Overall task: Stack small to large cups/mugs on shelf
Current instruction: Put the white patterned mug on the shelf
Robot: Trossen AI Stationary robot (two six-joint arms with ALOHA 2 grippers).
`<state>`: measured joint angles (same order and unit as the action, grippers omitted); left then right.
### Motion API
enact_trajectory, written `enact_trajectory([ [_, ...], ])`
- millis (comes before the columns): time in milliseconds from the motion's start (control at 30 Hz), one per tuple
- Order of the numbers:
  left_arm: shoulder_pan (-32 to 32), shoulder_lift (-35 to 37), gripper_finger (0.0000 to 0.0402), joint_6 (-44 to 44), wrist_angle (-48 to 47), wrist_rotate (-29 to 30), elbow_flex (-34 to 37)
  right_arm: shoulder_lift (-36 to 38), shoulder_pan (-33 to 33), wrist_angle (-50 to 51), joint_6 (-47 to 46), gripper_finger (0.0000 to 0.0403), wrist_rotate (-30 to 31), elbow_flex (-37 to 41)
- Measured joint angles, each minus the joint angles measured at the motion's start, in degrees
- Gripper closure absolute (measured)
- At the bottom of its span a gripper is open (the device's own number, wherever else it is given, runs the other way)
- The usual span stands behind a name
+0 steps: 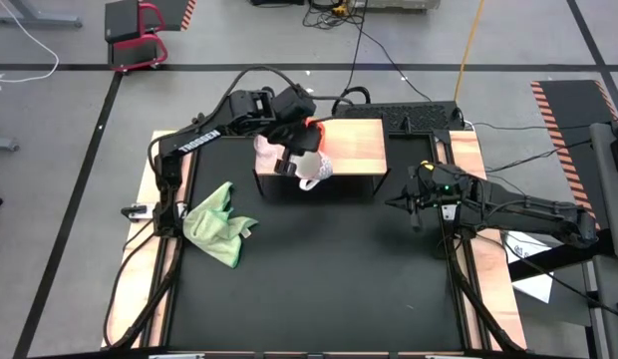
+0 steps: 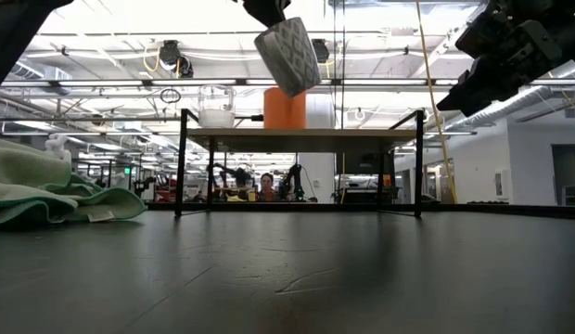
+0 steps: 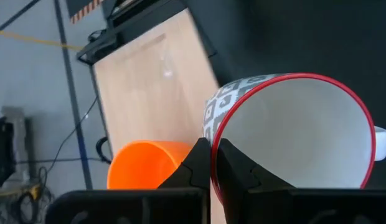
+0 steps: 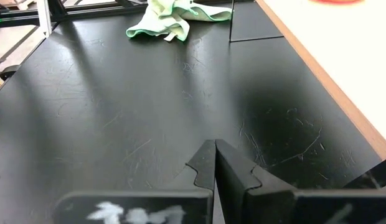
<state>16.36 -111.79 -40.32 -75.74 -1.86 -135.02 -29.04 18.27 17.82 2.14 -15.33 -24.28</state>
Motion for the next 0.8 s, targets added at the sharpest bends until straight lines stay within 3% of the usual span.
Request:
enact_trajectory([
  [433, 1.64, 0.02, 0.0392, -0.88, -0.13, -2.00, 0.00, -0.04, -0.01, -0.87, -0.49, 0.0403, 0.00, 0.49],
  [800, 1.81, 0.02, 0.0392, -4.33, 7.65, -3.97, 0.02, -0.04, -0.01, -0.87, -0.47, 0.0403, 0.00, 0.52],
])
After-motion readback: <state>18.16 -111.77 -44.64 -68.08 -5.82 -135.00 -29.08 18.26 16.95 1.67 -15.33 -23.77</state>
